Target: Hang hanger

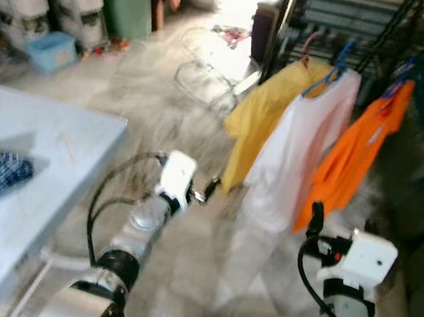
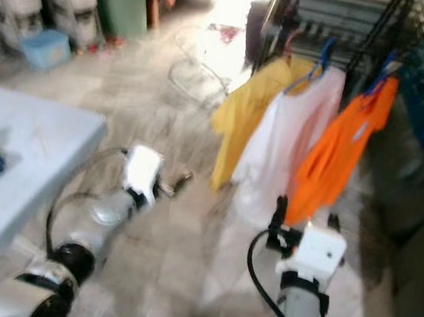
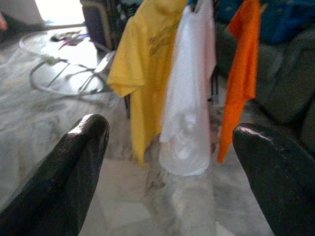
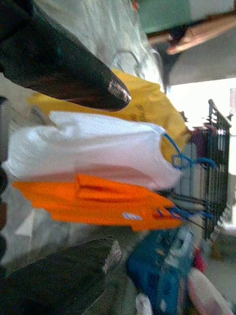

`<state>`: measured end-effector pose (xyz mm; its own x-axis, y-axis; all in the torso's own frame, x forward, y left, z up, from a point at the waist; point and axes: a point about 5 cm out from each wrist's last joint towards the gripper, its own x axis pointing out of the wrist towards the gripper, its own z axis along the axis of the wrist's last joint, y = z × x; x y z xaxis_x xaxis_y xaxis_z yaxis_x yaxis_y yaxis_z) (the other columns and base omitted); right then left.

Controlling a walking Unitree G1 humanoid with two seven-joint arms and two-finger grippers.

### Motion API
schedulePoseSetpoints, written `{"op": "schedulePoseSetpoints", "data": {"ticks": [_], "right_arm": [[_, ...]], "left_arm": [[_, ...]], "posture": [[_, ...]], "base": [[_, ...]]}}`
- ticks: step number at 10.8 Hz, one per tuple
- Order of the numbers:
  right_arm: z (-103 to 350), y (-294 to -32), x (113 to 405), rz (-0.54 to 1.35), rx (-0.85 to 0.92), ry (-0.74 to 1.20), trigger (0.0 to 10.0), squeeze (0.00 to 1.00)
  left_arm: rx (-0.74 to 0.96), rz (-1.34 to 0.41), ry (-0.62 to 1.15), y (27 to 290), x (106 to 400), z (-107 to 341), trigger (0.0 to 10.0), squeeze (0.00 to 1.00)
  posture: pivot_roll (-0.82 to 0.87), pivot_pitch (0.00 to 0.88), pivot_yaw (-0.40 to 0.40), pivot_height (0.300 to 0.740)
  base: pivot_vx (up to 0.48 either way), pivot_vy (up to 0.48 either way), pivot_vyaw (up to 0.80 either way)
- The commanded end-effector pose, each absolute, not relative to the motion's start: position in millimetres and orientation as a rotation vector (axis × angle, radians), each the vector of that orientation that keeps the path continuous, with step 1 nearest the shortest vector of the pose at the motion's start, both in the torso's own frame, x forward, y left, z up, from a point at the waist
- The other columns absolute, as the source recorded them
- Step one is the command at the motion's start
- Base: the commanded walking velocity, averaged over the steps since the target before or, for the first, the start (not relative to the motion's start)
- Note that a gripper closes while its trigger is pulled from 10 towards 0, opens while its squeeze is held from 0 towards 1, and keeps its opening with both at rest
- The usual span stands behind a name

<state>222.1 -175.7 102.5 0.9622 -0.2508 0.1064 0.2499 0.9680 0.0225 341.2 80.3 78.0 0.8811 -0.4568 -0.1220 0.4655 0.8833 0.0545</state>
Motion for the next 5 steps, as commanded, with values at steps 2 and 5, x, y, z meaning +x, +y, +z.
{"op": "schedulePoseSetpoints", "data": {"ticks": [2,5], "right_arm": [[106.4,-175.0,224.9,-0.263,0.018,-0.124,10.0,0.0],[106.4,-172.8,222.7,-0.251,0.015,-0.122,10.0,0.0]], "left_arm": [[0.092,-0.498,0.077,85.4,341.5,80.1,10.0,0.0],[0.018,-0.547,0.086,80.2,336.8,76.4,10.0,0.0]], "posture": [[-0.07,0.0,0.007,0.74],[-0.08,0.0,-0.013,0.74]], "base": [[0.0,0.0,0.0],[0.206,0.0,0.0]]}}
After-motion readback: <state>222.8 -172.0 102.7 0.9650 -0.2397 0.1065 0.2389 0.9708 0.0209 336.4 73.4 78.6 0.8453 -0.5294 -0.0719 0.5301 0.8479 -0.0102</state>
